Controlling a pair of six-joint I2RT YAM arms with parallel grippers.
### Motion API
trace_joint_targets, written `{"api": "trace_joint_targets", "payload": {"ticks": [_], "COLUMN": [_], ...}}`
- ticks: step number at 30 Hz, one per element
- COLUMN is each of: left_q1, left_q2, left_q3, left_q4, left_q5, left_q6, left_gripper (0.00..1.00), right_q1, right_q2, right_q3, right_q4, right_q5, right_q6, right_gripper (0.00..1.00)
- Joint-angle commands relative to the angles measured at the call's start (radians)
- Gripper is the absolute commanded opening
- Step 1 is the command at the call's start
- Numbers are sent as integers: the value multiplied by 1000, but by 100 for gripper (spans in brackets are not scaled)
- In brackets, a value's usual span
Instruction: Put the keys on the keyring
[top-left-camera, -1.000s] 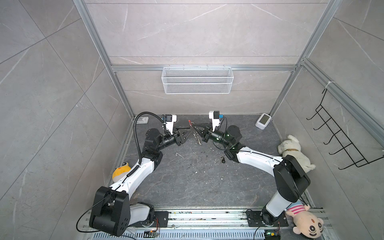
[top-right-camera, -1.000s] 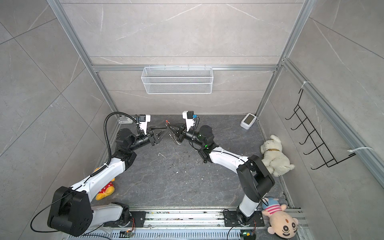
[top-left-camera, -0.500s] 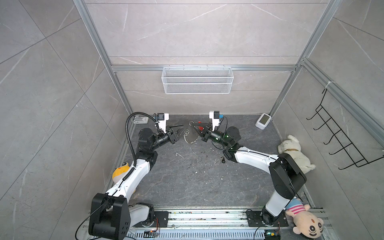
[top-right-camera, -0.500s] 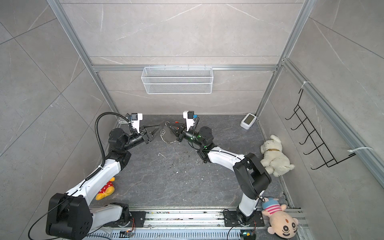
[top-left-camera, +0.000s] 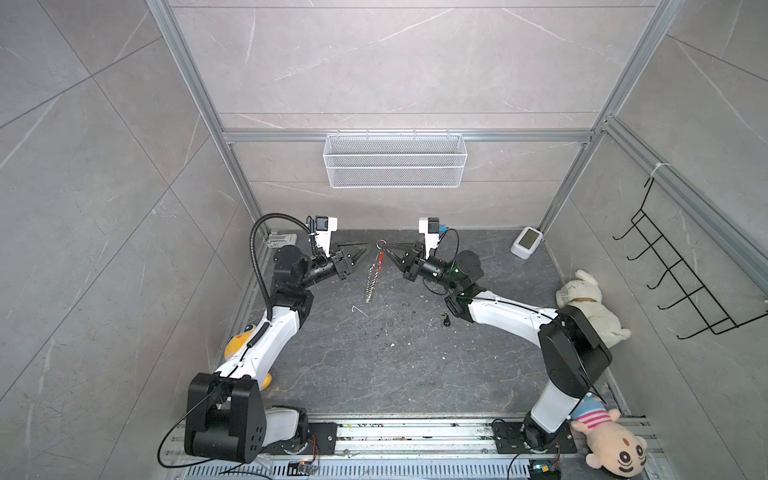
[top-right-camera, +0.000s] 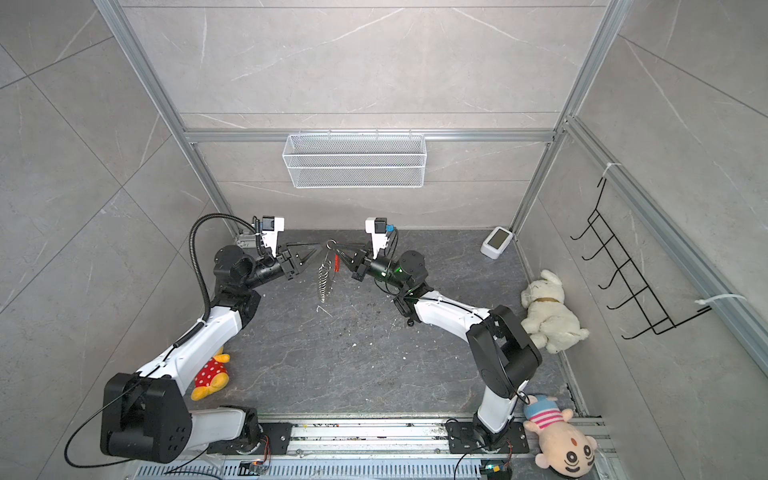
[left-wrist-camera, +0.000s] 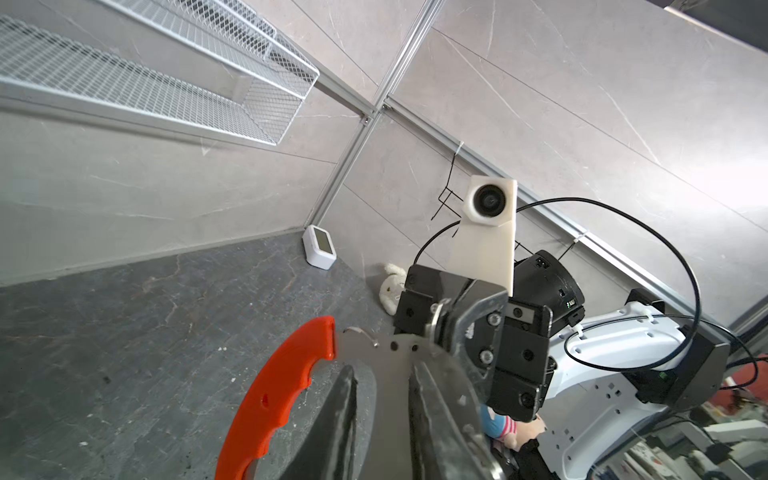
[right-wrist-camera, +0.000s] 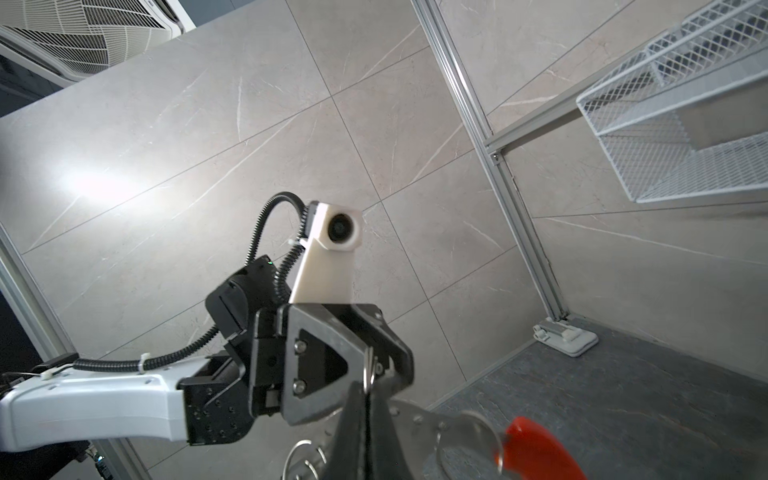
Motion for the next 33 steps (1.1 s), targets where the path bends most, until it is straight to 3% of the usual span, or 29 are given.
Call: {"api": "trace_joint_targets", "payload": {"ticks": [1,7,33], "left_q1": [-1,-4,-35], "left_q2": [2,11,39], "left_q3": [23,26,42], "left_q4": [128,193,204], "left_q5": [54,57,61], "left_q6": [-67,-115,-127], "left_gripper": [25,23,22], "right_q1": [-1,-1,15], "right_q2": [15,30,62], "right_q3": [37,48,84], "right_q4": [66,75,109], "right_q5": [-23,-26,-42], "right_q6": [34,48,98], "right_gripper": [0,0,0]}}
